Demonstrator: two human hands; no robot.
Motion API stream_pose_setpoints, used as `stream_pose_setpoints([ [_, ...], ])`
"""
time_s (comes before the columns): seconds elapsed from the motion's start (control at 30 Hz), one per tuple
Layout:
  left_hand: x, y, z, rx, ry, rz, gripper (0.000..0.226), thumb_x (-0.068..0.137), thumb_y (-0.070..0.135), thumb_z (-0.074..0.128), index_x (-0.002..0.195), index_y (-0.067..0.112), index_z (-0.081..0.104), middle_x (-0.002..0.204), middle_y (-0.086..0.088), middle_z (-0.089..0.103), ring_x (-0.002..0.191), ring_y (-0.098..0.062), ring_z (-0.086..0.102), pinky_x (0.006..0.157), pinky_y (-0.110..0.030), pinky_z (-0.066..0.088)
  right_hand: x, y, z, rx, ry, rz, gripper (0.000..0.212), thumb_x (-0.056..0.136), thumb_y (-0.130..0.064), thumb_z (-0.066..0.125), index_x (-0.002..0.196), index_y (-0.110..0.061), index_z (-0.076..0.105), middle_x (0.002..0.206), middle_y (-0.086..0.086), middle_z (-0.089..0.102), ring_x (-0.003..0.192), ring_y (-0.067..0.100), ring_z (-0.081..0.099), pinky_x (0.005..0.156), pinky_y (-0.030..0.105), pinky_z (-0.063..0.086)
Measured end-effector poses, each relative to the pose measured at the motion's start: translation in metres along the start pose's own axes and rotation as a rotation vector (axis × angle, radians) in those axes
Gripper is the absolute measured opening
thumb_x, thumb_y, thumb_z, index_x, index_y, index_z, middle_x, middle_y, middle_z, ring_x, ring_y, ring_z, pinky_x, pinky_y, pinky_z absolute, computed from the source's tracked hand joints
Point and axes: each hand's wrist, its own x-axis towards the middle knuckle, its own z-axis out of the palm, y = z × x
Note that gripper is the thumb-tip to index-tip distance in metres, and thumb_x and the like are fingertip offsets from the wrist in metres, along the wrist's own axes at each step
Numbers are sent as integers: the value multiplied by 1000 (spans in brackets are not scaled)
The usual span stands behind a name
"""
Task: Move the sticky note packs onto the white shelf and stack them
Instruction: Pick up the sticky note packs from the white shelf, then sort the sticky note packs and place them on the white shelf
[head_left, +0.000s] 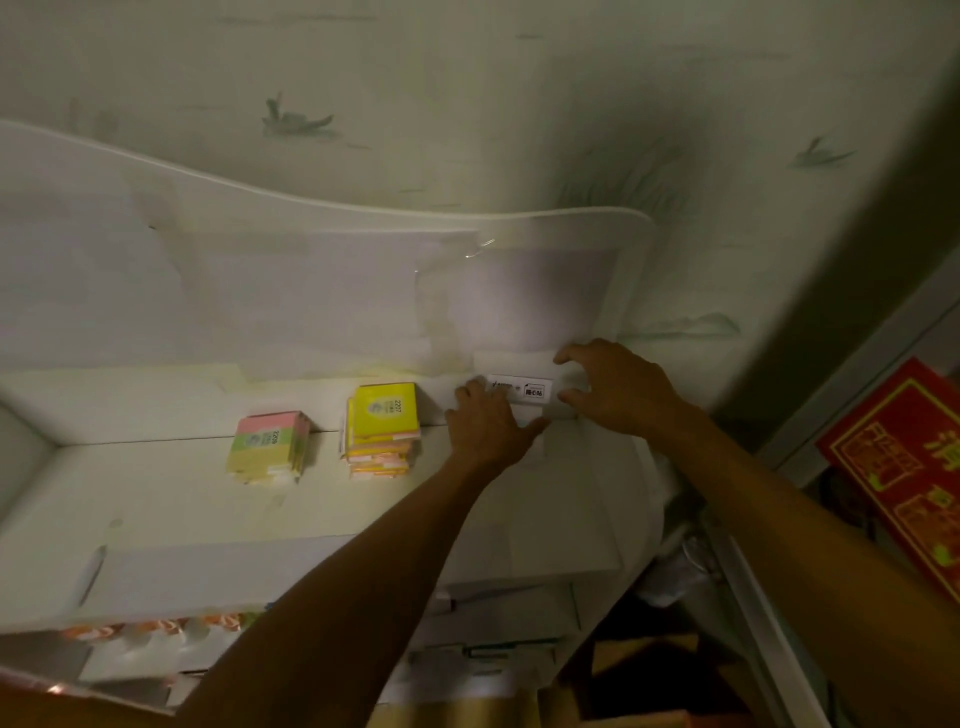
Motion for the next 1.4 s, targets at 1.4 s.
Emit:
stream_pose_setpoints([
  [1.4, -202, -413, -363, 379, 233, -137, 76, 80, 63, 59, 140, 23, 38, 140, -2, 45, 125, -24, 46, 92, -39, 44, -8, -477, 29, 12, -22, -709, 54, 91, -43, 58, 141, -29, 41, 143, -3, 45, 128, 21, 46, 100, 38, 44],
])
